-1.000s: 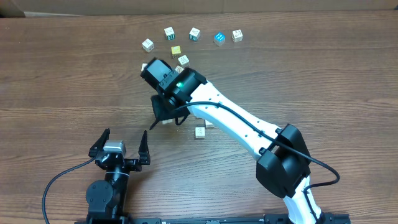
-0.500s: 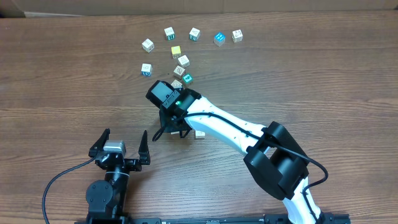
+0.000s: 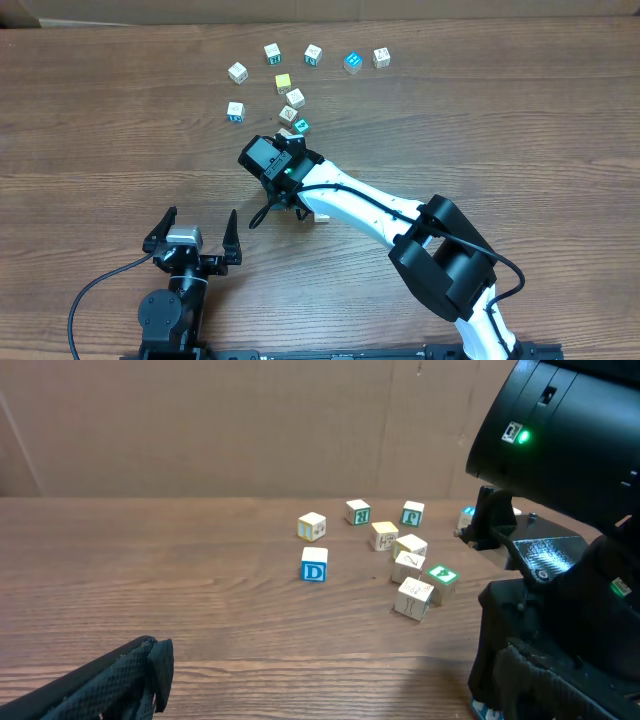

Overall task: Form a circle
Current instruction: 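Carry the white block down beside the green 7 block, then lower the block left of the 3 block and open the right gripper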

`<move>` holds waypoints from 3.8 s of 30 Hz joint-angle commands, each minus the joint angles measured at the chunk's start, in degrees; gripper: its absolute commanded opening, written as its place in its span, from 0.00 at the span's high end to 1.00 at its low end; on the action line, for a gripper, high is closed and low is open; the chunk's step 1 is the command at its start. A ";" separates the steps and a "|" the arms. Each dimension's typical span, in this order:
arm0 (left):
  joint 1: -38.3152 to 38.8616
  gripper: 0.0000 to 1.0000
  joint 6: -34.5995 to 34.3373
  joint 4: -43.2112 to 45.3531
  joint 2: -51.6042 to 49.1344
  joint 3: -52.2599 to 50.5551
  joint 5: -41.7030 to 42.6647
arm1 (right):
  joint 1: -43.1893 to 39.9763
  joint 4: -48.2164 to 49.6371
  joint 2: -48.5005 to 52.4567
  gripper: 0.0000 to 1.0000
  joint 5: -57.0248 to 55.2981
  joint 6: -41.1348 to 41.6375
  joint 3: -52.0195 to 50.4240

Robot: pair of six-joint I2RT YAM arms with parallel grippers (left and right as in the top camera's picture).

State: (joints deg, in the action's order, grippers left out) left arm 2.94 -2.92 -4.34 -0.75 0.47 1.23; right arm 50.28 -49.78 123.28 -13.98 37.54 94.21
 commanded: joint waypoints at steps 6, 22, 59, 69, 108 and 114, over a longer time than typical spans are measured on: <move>-0.39 0.01 0.83 -0.11 0.48 -0.20 -0.15 | 0.02 -0.68 0.11 0.72 -1.40 0.68 -0.31; -0.39 0.00 0.83 -0.11 0.48 -0.20 -0.17 | -0.11 1.25 0.11 0.59 -1.44 0.61 -0.31; -0.35 0.00 1.03 -0.11 0.42 -0.15 -0.17 | 1.36 5.70 0.28 0.92 0.42 0.22 -2.99; -0.35 0.00 1.05 -0.13 0.39 -0.15 -0.20 | 0.81 3.74 0.28 0.92 -1.62 1.95 -2.97; -0.35 0.00 1.05 -0.13 0.39 -0.15 -0.20 | -0.26 -18.80 -8.50 0.96 9.73 6.25 1.20; -0.35 0.00 1.05 -0.13 0.39 -0.15 -0.20 | -0.24 -17.38 -8.50 0.96 11.04 8.98 -5.03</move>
State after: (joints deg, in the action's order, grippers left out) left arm 2.94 -2.79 -4.34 -0.75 0.47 1.23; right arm 50.24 -67.81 115.46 -4.36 43.92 91.46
